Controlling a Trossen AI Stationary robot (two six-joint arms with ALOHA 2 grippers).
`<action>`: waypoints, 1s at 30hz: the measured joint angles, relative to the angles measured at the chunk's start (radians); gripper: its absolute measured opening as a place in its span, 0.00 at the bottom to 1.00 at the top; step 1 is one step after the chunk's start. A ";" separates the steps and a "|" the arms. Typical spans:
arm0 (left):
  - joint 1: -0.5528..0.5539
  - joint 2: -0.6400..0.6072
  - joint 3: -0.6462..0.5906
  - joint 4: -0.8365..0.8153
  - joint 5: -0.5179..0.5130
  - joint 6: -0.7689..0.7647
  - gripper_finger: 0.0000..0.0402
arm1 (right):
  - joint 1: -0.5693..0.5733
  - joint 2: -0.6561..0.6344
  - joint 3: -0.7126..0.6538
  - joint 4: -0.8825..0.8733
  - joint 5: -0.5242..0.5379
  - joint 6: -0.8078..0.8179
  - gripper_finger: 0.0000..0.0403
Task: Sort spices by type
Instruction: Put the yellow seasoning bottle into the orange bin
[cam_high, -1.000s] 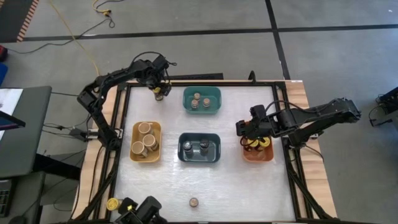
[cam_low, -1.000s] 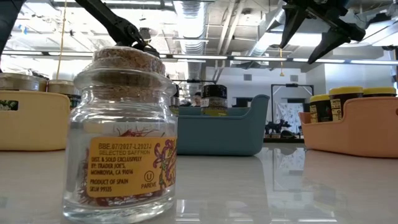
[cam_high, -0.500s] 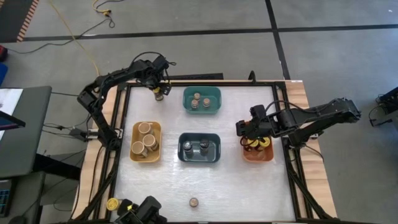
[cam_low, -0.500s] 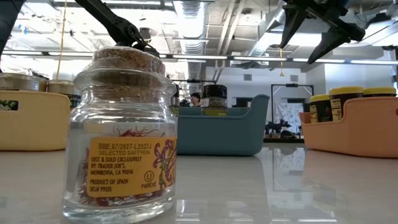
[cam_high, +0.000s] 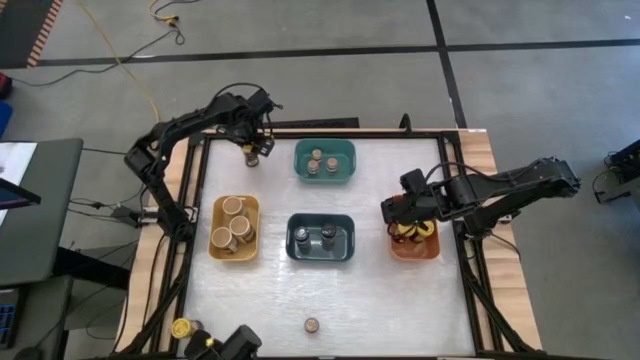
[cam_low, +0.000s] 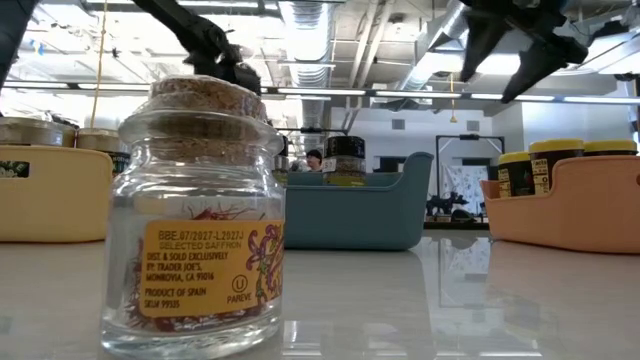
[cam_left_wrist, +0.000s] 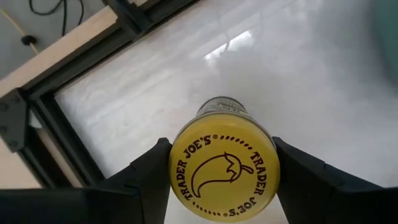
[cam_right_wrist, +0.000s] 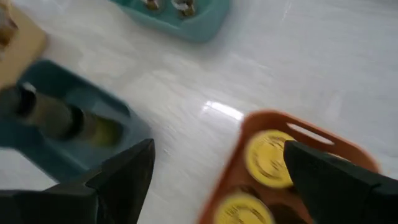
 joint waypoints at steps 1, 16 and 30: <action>-0.016 -0.008 0.017 -0.025 0.000 -0.009 0.56 | 0.010 -0.005 0.001 -0.024 0.000 -0.003 0.94; -0.476 -0.048 0.390 -0.305 0.054 -0.362 0.56 | 0.253 -0.321 -0.274 0.069 -0.004 -0.065 0.94; -0.938 -0.001 0.472 -0.108 0.025 -0.718 0.56 | 0.255 -0.538 -0.552 0.832 -0.014 -0.686 0.94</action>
